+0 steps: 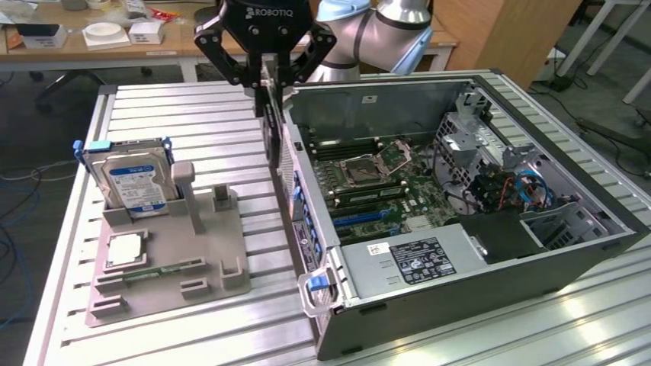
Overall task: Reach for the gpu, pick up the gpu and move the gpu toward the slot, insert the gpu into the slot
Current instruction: 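Pick up the gpu and move the gpu toward the slot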
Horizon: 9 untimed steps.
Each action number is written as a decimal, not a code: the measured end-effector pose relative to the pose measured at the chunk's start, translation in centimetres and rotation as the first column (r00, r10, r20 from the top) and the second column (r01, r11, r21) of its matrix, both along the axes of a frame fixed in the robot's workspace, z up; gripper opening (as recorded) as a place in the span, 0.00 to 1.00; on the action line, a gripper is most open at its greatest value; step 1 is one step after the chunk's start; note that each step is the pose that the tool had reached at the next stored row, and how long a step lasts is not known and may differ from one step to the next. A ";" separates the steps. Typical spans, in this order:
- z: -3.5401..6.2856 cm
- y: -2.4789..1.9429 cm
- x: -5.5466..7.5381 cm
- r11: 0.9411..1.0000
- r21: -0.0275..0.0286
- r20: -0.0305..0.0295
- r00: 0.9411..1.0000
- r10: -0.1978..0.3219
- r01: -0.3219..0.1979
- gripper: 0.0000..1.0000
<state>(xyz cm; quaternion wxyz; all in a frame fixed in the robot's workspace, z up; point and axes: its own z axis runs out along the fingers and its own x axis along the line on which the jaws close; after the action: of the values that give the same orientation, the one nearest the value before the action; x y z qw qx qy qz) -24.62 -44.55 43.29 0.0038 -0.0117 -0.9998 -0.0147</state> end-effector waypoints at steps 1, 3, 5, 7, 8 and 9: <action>-0.01 0.00 0.1 1.000 0.000 0.000 1.000 0.000 0.000 0.26; -0.01 0.00 0.4 1.000 0.000 0.000 1.000 0.000 0.000 0.26; -0.02 0.00 0.6 1.000 0.000 0.000 1.000 0.000 0.000 0.26; -0.02 0.00 0.8 1.000 0.000 0.000 1.000 0.001 -0.001 0.26; -0.03 0.00 1.0 1.000 0.000 0.000 1.000 0.001 -0.001 0.26; -0.03 0.00 1.1 1.000 0.000 0.000 1.000 0.001 -0.001 0.26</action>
<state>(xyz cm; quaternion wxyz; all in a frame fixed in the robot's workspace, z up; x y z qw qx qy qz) -23.53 -44.55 43.26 0.0038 -0.0112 -0.9998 -0.0148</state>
